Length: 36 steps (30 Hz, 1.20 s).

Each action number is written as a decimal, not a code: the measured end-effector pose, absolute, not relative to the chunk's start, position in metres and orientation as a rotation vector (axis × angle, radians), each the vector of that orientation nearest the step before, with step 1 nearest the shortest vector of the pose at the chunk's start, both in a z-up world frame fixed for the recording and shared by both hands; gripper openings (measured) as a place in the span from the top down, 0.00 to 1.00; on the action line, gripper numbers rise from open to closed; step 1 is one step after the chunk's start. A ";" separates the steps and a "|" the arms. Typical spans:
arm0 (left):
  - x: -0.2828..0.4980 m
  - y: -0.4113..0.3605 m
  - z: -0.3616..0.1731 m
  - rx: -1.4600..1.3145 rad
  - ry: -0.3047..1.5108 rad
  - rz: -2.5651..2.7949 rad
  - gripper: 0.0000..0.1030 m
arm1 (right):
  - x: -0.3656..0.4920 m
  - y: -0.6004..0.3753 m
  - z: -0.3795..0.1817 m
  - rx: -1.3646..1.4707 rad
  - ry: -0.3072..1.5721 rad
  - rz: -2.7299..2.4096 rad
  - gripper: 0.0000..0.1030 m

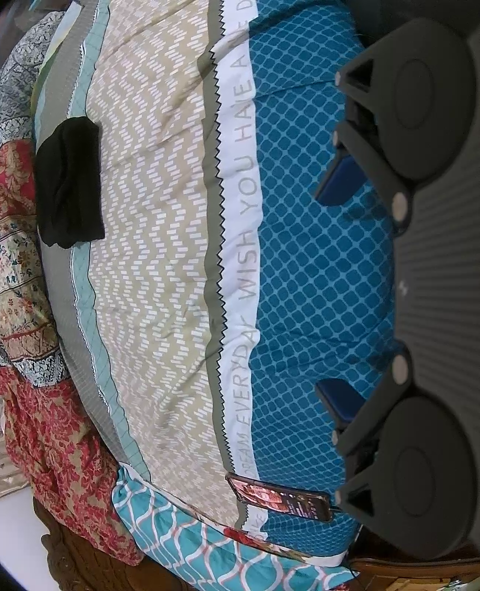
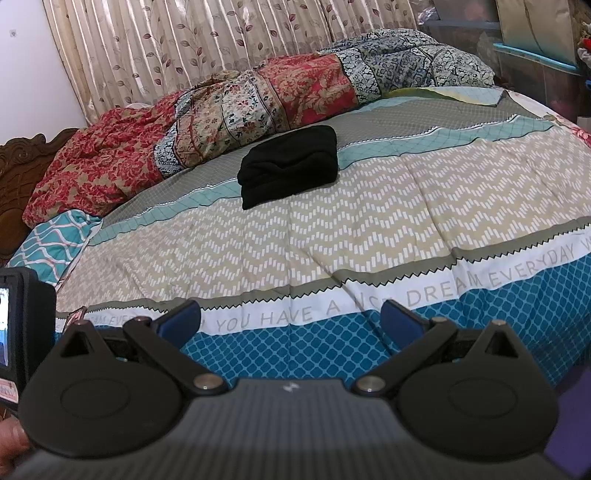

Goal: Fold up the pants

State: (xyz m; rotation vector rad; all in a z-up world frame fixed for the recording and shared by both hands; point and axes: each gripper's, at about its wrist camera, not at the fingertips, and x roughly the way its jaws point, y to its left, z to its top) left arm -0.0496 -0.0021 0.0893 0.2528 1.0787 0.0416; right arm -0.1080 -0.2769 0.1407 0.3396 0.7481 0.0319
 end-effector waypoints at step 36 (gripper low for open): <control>-0.052 -0.007 0.069 0.280 1.136 0.022 0.00 | -0.104 -0.274 0.129 0.345 0.790 0.027 0.00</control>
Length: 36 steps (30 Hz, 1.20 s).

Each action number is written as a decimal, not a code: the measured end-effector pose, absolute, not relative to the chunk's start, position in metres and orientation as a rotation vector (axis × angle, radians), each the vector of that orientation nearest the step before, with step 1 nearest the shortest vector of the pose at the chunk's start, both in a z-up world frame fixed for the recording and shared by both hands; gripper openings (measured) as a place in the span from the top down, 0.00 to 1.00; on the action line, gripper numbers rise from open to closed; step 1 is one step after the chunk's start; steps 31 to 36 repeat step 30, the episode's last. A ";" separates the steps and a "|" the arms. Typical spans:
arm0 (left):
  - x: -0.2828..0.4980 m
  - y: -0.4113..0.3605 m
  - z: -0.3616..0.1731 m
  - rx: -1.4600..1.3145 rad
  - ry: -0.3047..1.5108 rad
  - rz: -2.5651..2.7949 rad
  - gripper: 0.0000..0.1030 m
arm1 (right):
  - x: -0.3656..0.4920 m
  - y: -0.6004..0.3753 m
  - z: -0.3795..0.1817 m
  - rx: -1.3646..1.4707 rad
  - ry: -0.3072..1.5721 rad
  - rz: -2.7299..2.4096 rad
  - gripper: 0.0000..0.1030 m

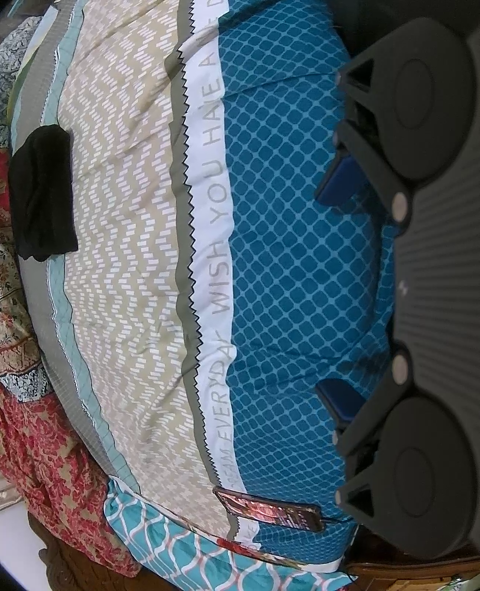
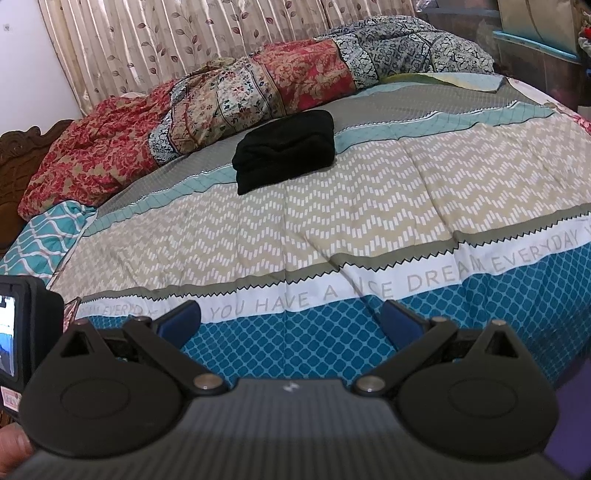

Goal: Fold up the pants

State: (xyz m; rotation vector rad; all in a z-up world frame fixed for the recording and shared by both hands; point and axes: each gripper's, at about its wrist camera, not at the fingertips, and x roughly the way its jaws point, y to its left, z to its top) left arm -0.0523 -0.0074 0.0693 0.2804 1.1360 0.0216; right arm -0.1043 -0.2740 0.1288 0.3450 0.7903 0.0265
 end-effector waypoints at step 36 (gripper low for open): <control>-0.045 -0.019 0.068 0.241 1.165 -0.079 0.00 | -0.095 -0.279 0.115 0.361 0.830 0.011 0.00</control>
